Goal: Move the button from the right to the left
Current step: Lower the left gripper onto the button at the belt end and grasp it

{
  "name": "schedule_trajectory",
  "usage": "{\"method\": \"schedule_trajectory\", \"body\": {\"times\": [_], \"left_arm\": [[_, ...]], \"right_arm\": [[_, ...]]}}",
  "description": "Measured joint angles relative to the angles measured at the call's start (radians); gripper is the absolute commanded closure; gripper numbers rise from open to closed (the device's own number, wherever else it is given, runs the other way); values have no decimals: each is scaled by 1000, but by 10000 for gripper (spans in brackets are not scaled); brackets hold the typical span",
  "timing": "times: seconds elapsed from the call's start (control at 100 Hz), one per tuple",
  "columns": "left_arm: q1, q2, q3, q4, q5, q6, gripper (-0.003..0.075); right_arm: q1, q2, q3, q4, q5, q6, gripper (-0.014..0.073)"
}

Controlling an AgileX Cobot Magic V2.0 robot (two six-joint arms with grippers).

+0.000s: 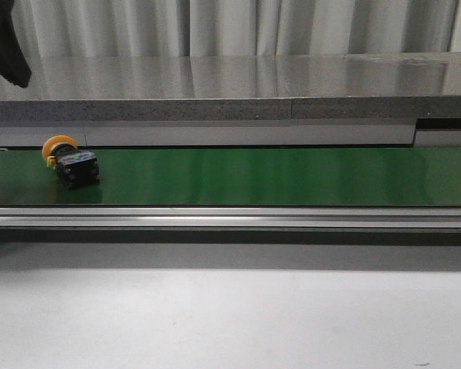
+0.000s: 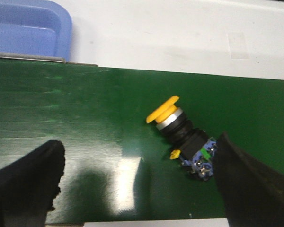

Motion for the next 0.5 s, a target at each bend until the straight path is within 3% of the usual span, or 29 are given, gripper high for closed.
{"method": "schedule_trajectory", "body": {"times": [0.5], "left_arm": [[-16,153,-1,-2,-81,0,116]], "right_arm": [[0,0,0,0,0,0,661]]}}
